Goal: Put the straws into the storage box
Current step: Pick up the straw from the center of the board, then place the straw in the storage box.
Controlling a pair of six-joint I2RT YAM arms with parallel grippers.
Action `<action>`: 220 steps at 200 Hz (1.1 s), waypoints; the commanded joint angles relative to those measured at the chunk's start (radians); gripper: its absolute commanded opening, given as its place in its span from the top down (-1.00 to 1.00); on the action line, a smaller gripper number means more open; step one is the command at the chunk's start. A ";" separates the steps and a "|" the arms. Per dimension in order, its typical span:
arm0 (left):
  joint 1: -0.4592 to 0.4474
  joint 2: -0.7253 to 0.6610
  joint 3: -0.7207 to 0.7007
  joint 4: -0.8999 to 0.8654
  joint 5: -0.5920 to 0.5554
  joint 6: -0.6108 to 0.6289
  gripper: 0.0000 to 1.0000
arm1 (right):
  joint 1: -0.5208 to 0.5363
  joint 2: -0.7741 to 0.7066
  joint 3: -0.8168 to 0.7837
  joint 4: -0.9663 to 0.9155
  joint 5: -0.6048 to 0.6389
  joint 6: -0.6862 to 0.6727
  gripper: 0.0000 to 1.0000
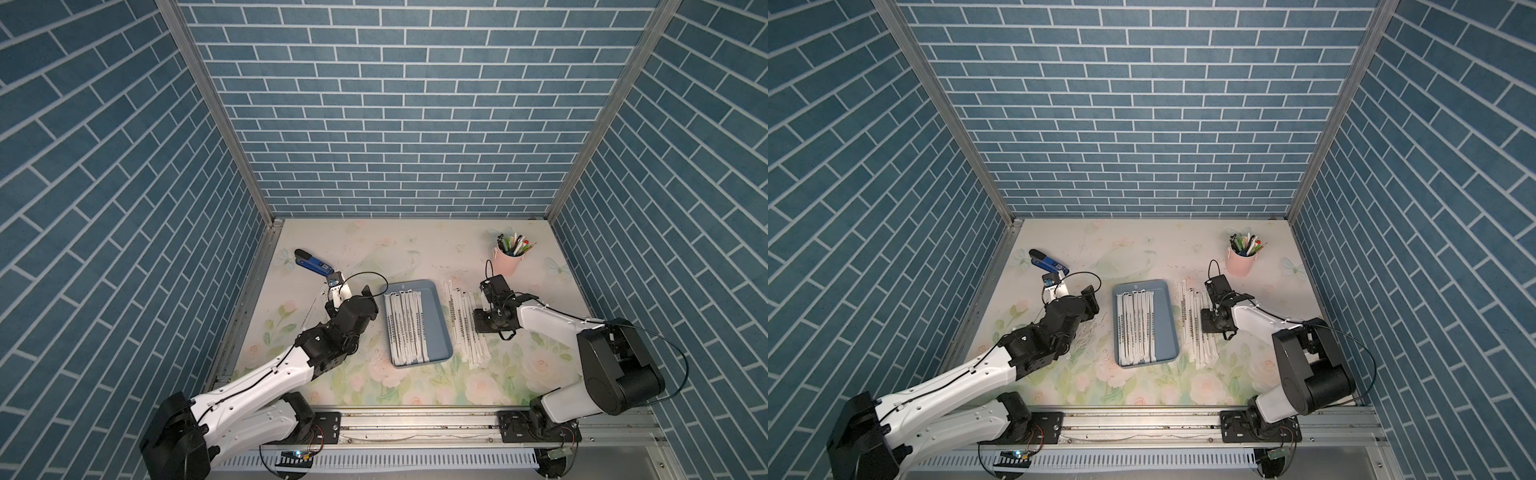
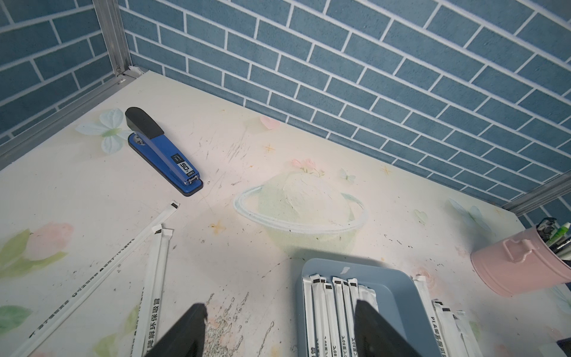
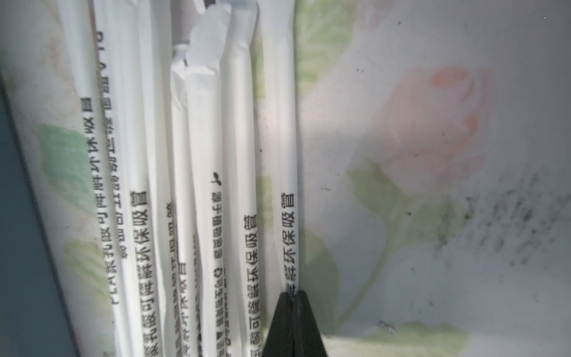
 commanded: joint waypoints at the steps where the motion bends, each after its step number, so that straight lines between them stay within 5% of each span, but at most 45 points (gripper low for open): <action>1: -0.001 0.007 -0.005 -0.018 -0.005 -0.012 -0.56 | -0.001 -0.006 -0.003 -0.094 0.033 -0.021 0.98; 70: 0.000 0.066 0.037 -0.044 0.011 -0.032 -0.56 | 0.003 -0.106 0.093 -0.193 0.028 -0.005 1.00; 109: 0.003 0.059 0.055 -0.112 -0.027 -0.074 -0.54 | 0.093 -0.183 0.131 -0.181 -0.034 0.136 1.00; 163: 0.051 -0.003 0.036 -0.207 -0.020 -0.137 -0.52 | 0.366 -0.147 0.138 0.094 0.040 0.402 1.00; 220: 0.056 -0.064 -0.004 -0.220 -0.013 -0.137 -0.52 | 0.440 -0.002 0.090 0.295 0.076 0.452 1.00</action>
